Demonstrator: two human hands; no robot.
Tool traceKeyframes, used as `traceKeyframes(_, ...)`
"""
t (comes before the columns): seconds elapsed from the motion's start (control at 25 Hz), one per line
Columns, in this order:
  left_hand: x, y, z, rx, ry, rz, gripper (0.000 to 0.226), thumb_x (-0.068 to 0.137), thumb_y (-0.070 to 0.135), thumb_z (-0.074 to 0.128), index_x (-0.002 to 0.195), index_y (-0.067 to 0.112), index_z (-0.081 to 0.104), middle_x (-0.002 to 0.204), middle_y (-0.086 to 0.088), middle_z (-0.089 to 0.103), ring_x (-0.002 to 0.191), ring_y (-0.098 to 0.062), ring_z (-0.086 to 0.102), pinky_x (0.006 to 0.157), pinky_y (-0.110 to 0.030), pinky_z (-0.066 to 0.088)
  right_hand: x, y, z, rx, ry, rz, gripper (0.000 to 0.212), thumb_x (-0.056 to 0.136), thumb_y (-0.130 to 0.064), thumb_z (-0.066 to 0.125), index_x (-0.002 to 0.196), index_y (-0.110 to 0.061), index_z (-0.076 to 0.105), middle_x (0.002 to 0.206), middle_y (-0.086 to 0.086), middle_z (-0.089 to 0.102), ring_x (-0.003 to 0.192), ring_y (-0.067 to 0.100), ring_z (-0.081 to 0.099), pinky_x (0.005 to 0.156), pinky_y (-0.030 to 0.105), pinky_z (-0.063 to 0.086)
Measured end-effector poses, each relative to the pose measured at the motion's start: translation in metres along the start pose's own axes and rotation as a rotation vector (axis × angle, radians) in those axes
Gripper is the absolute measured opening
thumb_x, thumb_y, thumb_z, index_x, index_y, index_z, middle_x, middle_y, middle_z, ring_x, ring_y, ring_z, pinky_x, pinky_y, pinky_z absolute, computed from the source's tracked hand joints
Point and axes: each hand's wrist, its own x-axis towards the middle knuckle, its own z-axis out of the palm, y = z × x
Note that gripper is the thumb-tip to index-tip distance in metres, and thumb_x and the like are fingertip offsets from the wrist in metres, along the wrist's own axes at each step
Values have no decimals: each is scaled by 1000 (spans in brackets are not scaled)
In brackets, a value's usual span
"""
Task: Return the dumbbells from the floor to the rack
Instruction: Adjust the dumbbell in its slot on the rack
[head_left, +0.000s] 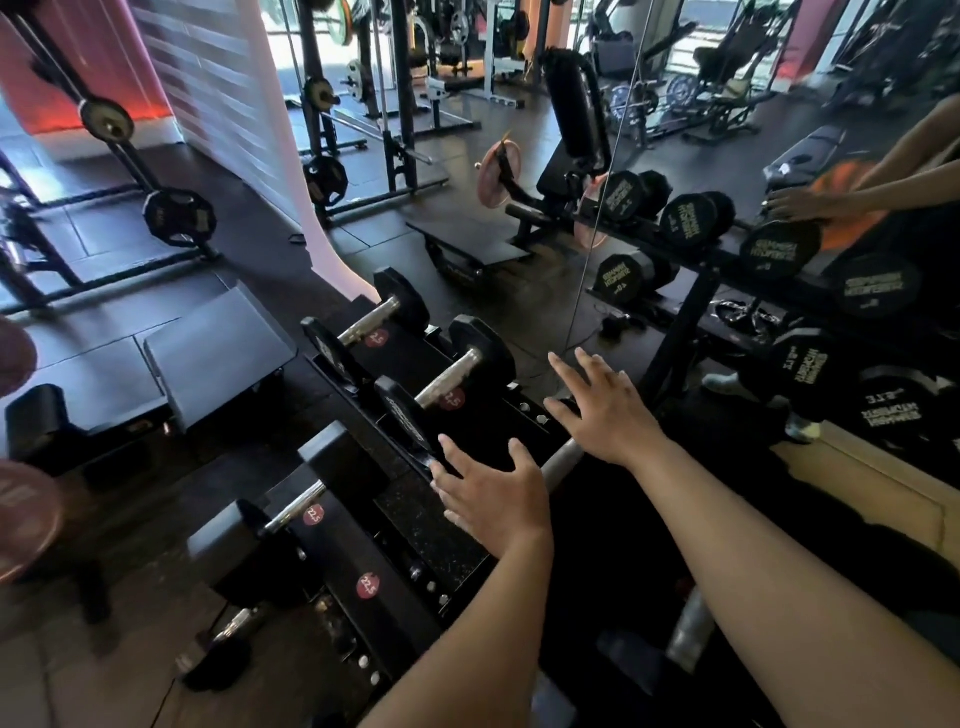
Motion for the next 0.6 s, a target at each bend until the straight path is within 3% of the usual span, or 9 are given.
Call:
traceKeyframes(0.28,70,30,-28,18,96,41,93,90,57,58,161,17,14,167,-16,15,155,-34,11,123,-54,11,46,-45,-7,69,60,-88,69,98,-59,28,158,-36,2,166,7,8,153,22,3,123,47,4)
traceKeyframes(0.6,207,48,-50,42,181,-22,95,89,61,56,161,16,13,166,-17,16,153,-38,13,123,-55,13,155,-107,13,119,29,-146,69,99,-56,32,158,-36,2,166,7,10,153,22,4,123,43,1)
